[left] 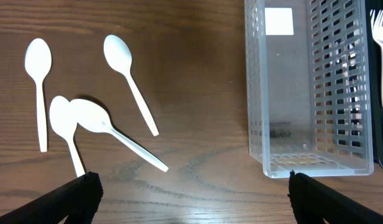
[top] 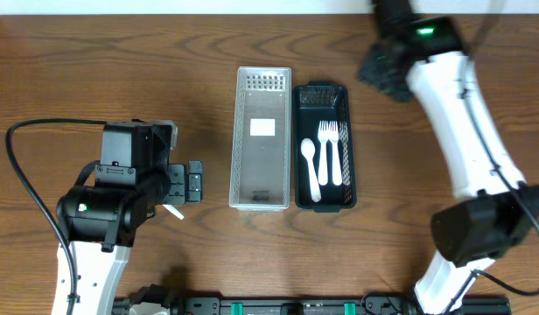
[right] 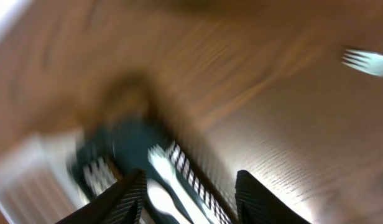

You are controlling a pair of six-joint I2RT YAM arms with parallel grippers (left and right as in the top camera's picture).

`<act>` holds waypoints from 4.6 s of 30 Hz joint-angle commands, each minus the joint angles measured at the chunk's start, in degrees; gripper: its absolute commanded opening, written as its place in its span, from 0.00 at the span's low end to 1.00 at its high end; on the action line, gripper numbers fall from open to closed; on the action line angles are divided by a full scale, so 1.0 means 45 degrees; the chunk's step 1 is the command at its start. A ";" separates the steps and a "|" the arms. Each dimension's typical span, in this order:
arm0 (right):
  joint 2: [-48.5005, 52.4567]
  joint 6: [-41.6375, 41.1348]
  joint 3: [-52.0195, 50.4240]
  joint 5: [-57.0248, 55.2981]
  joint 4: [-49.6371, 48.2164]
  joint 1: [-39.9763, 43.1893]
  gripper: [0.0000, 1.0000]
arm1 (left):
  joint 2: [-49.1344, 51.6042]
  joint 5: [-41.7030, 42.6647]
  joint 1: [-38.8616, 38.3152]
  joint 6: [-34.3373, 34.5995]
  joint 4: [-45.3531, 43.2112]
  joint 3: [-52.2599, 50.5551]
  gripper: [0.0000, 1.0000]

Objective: Pack container
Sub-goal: 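Carry the fork with the right gripper and drop it in the dark basket, then move the right gripper to the last white fork and grasp it, then carry the fork with the right gripper and release it in the dark basket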

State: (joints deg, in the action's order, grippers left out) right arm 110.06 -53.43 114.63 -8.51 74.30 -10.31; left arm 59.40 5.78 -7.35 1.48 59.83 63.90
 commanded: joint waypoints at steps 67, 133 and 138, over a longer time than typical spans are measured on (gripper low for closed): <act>0.0151 -0.9578 -1.0608 0.1919 -0.7645 0.7631 0.52 | -0.0068 -0.0083 -0.0029 -0.0029 0.0845 0.0209 0.98; 0.0121 -0.2288 -1.0550 0.2118 -0.6411 0.8354 0.01 | -0.0068 -0.0083 -0.0029 -0.0029 0.0937 0.0209 0.98; -0.0287 -0.0121 -1.0312 0.2074 -0.6387 0.7990 0.01 | -0.0068 -0.0083 -0.0029 -0.0029 0.0937 0.0209 0.98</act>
State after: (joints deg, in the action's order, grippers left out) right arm 109.95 -63.16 67.75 2.61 45.54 26.85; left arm 59.40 5.80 -7.35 1.48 63.94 63.90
